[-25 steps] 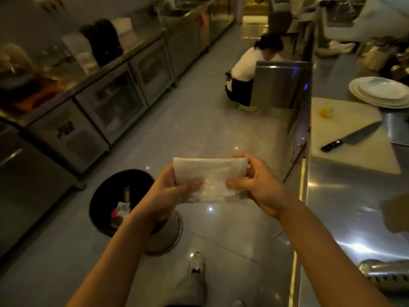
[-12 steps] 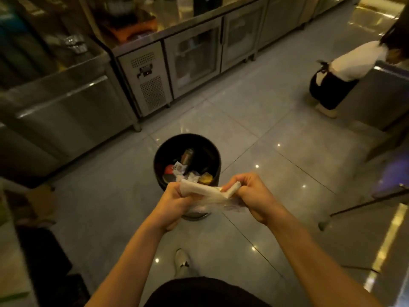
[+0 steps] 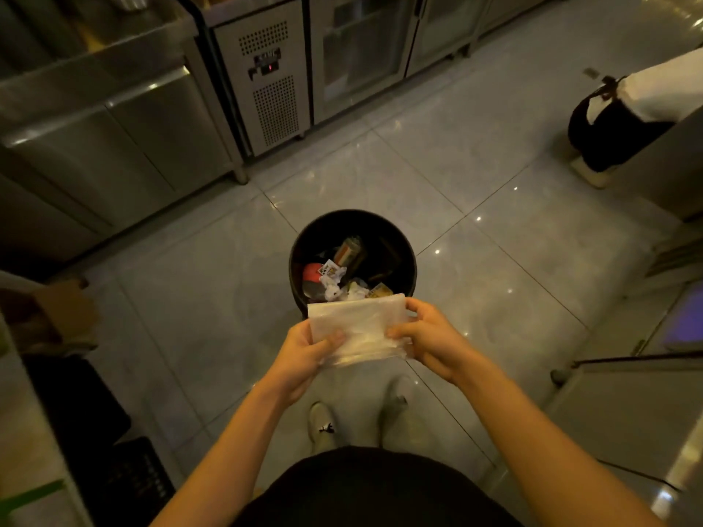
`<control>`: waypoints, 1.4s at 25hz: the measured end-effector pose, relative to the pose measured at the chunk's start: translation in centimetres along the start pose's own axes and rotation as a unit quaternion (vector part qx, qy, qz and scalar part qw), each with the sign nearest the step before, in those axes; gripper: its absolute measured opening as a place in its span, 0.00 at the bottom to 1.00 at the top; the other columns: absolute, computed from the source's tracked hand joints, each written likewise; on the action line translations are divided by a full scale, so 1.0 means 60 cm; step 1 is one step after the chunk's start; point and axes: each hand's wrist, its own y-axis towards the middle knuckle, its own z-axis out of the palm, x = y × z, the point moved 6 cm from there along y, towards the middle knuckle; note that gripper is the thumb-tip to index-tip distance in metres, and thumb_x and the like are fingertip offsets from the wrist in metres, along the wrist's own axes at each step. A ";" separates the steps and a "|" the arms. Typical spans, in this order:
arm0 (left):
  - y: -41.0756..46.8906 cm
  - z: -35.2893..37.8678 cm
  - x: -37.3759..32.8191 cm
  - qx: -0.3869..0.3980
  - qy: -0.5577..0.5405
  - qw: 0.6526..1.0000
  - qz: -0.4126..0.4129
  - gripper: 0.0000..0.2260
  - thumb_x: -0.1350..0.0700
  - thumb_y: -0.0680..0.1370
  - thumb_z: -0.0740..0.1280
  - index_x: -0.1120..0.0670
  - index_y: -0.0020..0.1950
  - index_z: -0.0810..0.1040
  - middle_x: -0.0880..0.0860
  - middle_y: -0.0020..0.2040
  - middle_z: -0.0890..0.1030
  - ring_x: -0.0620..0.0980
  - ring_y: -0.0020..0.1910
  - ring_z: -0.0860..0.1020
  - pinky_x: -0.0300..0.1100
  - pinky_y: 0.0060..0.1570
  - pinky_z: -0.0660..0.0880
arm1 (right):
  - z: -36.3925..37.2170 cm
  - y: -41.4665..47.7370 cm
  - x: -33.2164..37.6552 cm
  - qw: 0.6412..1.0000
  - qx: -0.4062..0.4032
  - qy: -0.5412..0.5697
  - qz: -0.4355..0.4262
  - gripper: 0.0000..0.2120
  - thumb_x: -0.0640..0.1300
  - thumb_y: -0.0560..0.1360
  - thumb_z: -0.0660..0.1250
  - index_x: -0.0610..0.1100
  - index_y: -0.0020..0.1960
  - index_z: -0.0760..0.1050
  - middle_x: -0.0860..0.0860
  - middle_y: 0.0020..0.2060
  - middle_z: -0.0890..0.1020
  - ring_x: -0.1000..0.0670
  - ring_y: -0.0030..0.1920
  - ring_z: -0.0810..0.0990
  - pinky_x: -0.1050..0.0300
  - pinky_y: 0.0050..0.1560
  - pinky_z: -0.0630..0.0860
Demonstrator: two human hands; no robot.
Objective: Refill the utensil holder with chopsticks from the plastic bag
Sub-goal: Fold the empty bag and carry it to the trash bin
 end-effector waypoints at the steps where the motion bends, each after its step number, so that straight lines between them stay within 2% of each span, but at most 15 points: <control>1: 0.009 -0.002 0.005 0.001 0.006 1.000 -0.013 0.15 0.58 0.74 0.71 0.60 0.59 0.80 0.56 0.52 0.86 0.53 0.49 0.84 0.45 0.46 0.81 | -0.006 0.012 -0.002 1.000 -0.006 0.000 0.015 0.19 0.28 0.73 0.66 0.42 0.60 0.74 0.42 0.55 0.79 0.40 0.55 0.80 0.44 0.50 0.82; 4: 0.059 -0.007 0.028 -0.023 0.033 0.997 -0.063 0.15 0.51 0.79 0.66 0.58 0.62 0.79 0.56 0.56 0.84 0.53 0.54 0.82 0.51 0.53 0.80 | -0.034 0.073 -0.005 0.998 -0.033 -0.017 0.054 0.18 0.30 0.75 0.66 0.40 0.63 0.71 0.42 0.57 0.76 0.39 0.57 0.78 0.42 0.53 0.80; 7: 0.110 -0.015 0.041 -0.096 0.092 0.985 -0.113 0.10 0.56 0.81 0.64 0.57 0.60 0.80 0.58 0.55 0.84 0.54 0.53 0.81 0.56 0.55 0.78 | -0.055 0.144 -0.011 0.997 -0.018 -0.032 0.068 0.20 0.30 0.75 0.65 0.42 0.64 0.69 0.45 0.56 0.75 0.43 0.56 0.78 0.49 0.49 0.81; 9: 0.149 -0.016 0.045 -0.148 0.125 0.971 -0.141 0.09 0.62 0.80 0.64 0.59 0.59 0.80 0.58 0.53 0.83 0.55 0.52 0.80 0.52 0.51 0.78 | -0.070 0.199 -0.023 0.995 0.010 -0.057 0.084 0.21 0.30 0.75 0.66 0.43 0.65 0.68 0.45 0.56 0.76 0.44 0.56 0.78 0.48 0.51 0.81; 11: 0.180 -0.017 0.041 -0.202 0.155 0.955 -0.150 0.12 0.66 0.79 0.63 0.60 0.60 0.78 0.56 0.51 0.82 0.54 0.50 0.80 0.43 0.44 0.76 | -0.085 0.246 -0.040 0.990 0.018 -0.096 0.097 0.23 0.31 0.74 0.68 0.45 0.65 0.68 0.46 0.56 0.76 0.45 0.55 0.78 0.46 0.53 0.81; 13: 0.220 -0.019 0.044 -0.266 0.175 0.934 -0.159 0.13 0.66 0.78 0.63 0.58 0.63 0.75 0.53 0.49 0.80 0.49 0.46 0.79 0.37 0.38 0.73 | -0.109 0.311 -0.055 0.984 0.005 -0.145 0.107 0.23 0.32 0.73 0.70 0.46 0.64 0.68 0.47 0.54 0.77 0.48 0.52 0.79 0.48 0.52 0.81; 15: 0.252 -0.018 0.054 -0.301 0.194 0.919 -0.166 0.14 0.64 0.79 0.64 0.57 0.64 0.72 0.51 0.47 0.78 0.48 0.45 0.78 0.36 0.35 0.71 | -0.132 0.365 -0.068 0.976 -0.024 -0.191 0.105 0.22 0.34 0.72 0.71 0.45 0.63 0.68 0.47 0.52 0.78 0.47 0.51 0.79 0.49 0.51 0.81; 17: 0.283 -0.015 0.070 -0.297 0.212 0.913 -0.184 0.15 0.65 0.79 0.64 0.57 0.65 0.69 0.55 0.53 0.79 0.52 0.49 0.78 0.40 0.40 0.74 | -0.143 0.405 -0.077 0.965 -0.048 -0.234 0.104 0.21 0.35 0.72 0.71 0.44 0.62 0.69 0.49 0.48 0.78 0.46 0.51 0.79 0.49 0.51 0.80; 20: 0.339 -0.017 0.101 -0.273 0.238 0.904 -0.228 0.19 0.64 0.78 0.61 0.56 0.69 0.68 0.58 0.63 0.77 0.58 0.59 0.77 0.50 0.54 0.75 | -0.145 0.466 -0.099 0.952 -0.063 -0.276 0.118 0.19 0.35 0.72 0.71 0.43 0.60 0.71 0.54 0.42 0.76 0.45 0.52 0.79 0.55 0.47 0.76; 24: 0.417 -0.046 0.143 -0.232 0.266 0.902 -0.251 0.21 0.63 0.78 0.60 0.54 0.72 0.67 0.59 0.65 0.76 0.61 0.62 0.75 0.46 0.50 0.71 | -0.137 0.547 -0.139 0.936 -0.072 -0.322 0.119 0.18 0.35 0.73 0.68 0.42 0.62 0.72 0.46 0.48 0.79 0.43 0.53 0.79 0.52 0.51 0.76; 28: 0.470 -0.086 0.179 -0.196 0.294 0.901 -0.250 0.20 0.61 0.78 0.62 0.54 0.71 0.68 0.59 0.64 0.77 0.61 0.61 0.75 0.45 0.50 0.70 | -0.120 0.604 -0.166 0.922 -0.074 -0.368 0.092 0.15 0.37 0.74 0.61 0.42 0.60 0.74 0.41 0.51 0.80 0.40 0.50 0.80 0.51 0.45 0.75; 30: 0.484 -0.104 0.200 -0.186 0.300 0.899 -0.258 0.20 0.60 0.78 0.62 0.54 0.71 0.69 0.59 0.64 0.77 0.61 0.61 0.76 0.45 0.51 0.70 | -0.112 0.623 -0.183 0.915 -0.070 -0.385 0.096 0.16 0.38 0.75 0.60 0.42 0.62 0.73 0.39 0.52 0.80 0.38 0.51 0.80 0.46 0.49 0.78; 32: 0.489 -0.111 0.220 -0.175 0.300 0.899 -0.268 0.22 0.59 0.79 0.63 0.53 0.73 0.66 0.58 0.66 0.76 0.61 0.63 0.75 0.47 0.54 0.71 | -0.111 0.633 -0.199 0.912 -0.068 -0.392 0.102 0.18 0.38 0.74 0.60 0.41 0.64 0.72 0.39 0.53 0.80 0.37 0.53 0.79 0.44 0.52 0.78; 35: 0.492 -0.106 0.237 -0.163 0.282 0.907 -0.267 0.29 0.60 0.79 0.63 0.52 0.78 0.57 0.58 0.70 0.73 0.60 0.66 0.73 0.47 0.59 0.72 | -0.110 0.641 -0.210 0.914 -0.065 -0.387 0.109 0.20 0.38 0.75 0.61 0.42 0.67 0.70 0.39 0.56 0.79 0.37 0.57 0.78 0.45 0.55 0.76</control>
